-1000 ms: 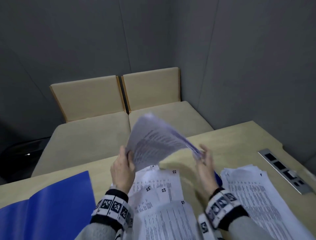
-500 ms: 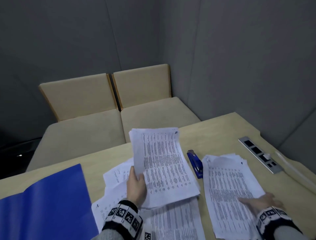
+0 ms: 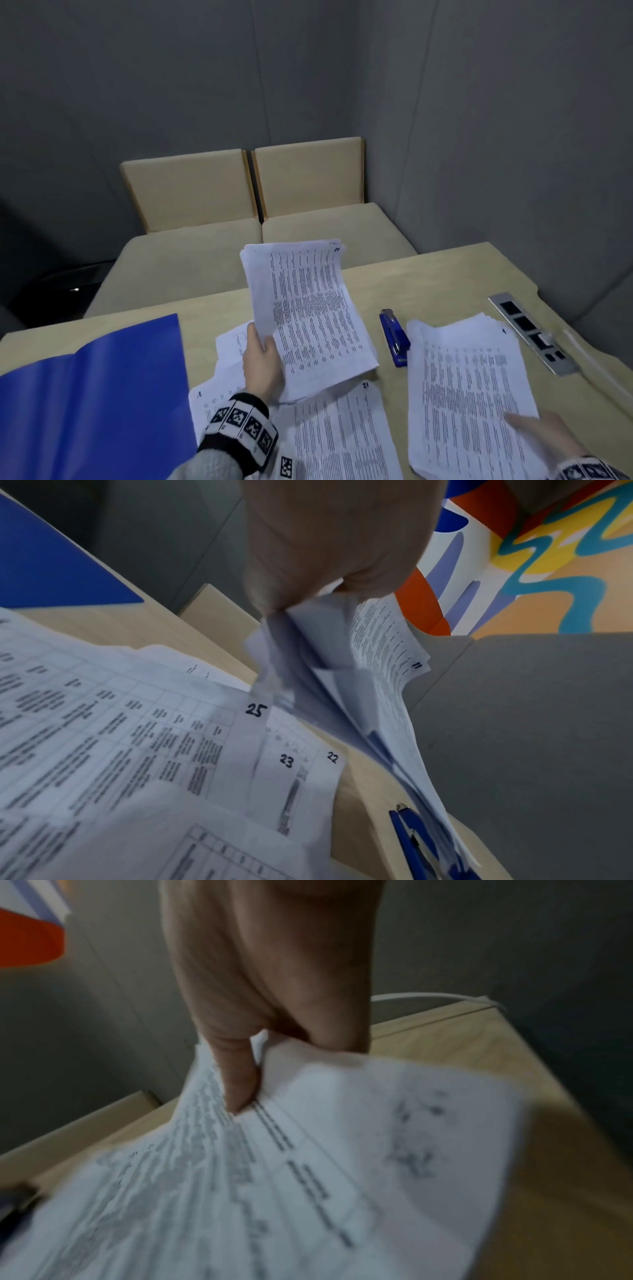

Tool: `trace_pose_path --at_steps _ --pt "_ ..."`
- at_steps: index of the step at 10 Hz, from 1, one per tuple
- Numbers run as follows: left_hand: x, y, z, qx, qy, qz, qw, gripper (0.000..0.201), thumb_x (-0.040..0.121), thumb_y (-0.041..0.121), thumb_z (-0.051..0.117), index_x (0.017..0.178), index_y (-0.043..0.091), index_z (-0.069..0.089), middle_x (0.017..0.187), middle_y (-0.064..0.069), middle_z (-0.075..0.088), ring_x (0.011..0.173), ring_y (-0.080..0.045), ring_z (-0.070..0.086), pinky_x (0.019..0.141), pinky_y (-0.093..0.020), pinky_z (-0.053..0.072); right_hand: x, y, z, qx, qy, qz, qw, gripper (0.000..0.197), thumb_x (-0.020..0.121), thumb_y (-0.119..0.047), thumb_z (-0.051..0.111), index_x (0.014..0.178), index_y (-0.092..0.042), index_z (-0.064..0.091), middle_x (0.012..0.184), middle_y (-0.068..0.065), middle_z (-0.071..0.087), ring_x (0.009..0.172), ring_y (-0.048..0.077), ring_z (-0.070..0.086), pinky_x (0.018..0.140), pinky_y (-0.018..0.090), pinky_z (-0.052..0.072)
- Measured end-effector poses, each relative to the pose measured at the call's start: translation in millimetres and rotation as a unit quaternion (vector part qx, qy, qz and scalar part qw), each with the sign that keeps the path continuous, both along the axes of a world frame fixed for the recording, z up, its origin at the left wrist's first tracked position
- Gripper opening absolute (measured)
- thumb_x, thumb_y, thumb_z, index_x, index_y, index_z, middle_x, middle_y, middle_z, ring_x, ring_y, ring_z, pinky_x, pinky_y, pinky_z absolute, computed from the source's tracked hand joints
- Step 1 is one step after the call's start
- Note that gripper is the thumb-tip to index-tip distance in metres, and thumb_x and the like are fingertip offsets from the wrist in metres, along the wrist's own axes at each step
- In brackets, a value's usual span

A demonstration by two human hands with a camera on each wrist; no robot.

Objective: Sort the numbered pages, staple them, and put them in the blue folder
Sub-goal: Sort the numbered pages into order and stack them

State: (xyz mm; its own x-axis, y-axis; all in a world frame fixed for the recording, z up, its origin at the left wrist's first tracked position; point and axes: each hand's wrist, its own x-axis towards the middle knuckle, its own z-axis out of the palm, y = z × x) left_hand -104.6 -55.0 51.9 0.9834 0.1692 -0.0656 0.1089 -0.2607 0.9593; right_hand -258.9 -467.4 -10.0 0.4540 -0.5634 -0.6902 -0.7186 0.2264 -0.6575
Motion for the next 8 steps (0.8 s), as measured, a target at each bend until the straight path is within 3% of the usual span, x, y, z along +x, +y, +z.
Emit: trace_pose_path --at_steps 1,2,3,4,5,6,7,8 --pt "-2.9 -13.1 10.8 -0.028 -0.016 -0.003 0.999 0.019 0.099 0.008 0.033 0.11 0.02 0.043 0.086 0.004 0.058 0.073 -0.02 0.055 0.066 -0.032 0.043 -16.0 -21.3 8.2 -0.005 -0.076 -0.048 0.996 0.055 0.082 -0.005 0.07 0.132 0.002 0.048 0.13 0.023 0.055 0.109 0.039 0.058 0.09 0.052 0.048" --pt "-6.7 -33.3 11.1 -0.039 -0.01 -0.02 0.999 0.019 0.1 0.011 0.032 0.112 0.021 0.043 0.091 0.0 0.06 0.081 -0.022 0.058 0.073 -0.036 0.047 -20.7 -34.4 22.2 0.13 -0.202 -0.103 0.965 0.042 0.091 -0.014 0.057 0.131 -0.007 0.051 0.133 0.019 0.054 0.102 0.031 0.064 0.076 0.044 0.056" --pt "-20.0 -59.8 7.3 -0.076 0.039 -0.079 0.993 0.02 0.101 0.013 0.03 0.116 0.018 0.043 0.102 -0.005 0.064 0.086 -0.023 0.067 0.075 -0.04 0.058 -12.2 -74.2 -15.2 0.261 -0.316 -0.013 0.912 0.054 0.1 -0.036 0.024 0.146 -0.006 0.026 0.152 0.016 0.026 0.137 0.025 0.037 0.112 0.054 0.027" --pt "-37.7 -97.0 -19.5 -0.044 0.106 -0.163 0.98 0.026 0.101 0.018 0.029 0.124 0.014 0.039 0.116 -0.008 0.061 0.097 -0.015 0.066 0.081 -0.035 0.057 -2.8 -49.5 22.6 0.325 -0.319 0.095 0.885 0.05 0.1 -0.036 0.007 0.146 -0.016 0.013 0.156 0.006 0.02 0.144 0.02 0.017 0.118 0.049 0.011" --pt "-58.7 -136.0 -48.9 -0.013 0.195 -0.255 0.947 0.045 0.094 0.016 0.029 0.14 0.02 0.028 0.145 -0.004 0.04 0.127 -0.022 0.046 0.106 -0.041 0.041 1.6 -21.3 38.0 0.338 -0.171 0.02 0.925 0.037 0.095 -0.02 0.041 0.121 -0.005 0.063 0.128 0.02 0.06 0.116 0.037 0.058 0.096 0.054 0.045" --pt "-75.0 -163.4 -60.4 -0.069 0.275 -0.288 0.914 0.04 0.093 0.007 0.032 0.131 0.017 0.036 0.133 -0.004 0.051 0.117 -0.022 0.053 0.099 -0.035 0.046 3.7 -14.0 24.6 0.215 -0.074 0.035 0.973 0.037 0.083 -0.011 0.057 0.117 0.003 0.059 0.117 0.027 0.063 0.11 0.044 0.06 0.093 0.052 0.047" --pt "-79.7 -172.0 -61.7 -0.132 0.344 -0.291 0.883 0.017 0.087 0.023 0.043 0.1 0.015 0.051 0.094 -0.001 0.061 0.078 -0.014 0.058 0.067 -0.027 0.049 -2.7 -54.8 -41.6 0.101 0.059 0.095 0.989 0.064 0.065 -0.024 0.08 0.121 0.001 0.058 0.117 0.022 0.064 0.113 0.04 0.058 0.1 0.062 0.04" --pt "-78.1 -164.0 -51.7 -0.037 0.32 -0.282 0.904 0.035 0.082 0.046 0.036 0.085 0.015 0.053 0.082 -0.004 0.061 0.07 -0.021 0.055 0.069 -0.028 0.046 0.8 -92.2 -100.8 0.0 0.07 0.133 0.989 0.089 0.044 -0.026 0.091 0.12 0.004 0.057 0.121 0.021 0.062 0.112 0.039 0.058 0.101 0.06 0.04"
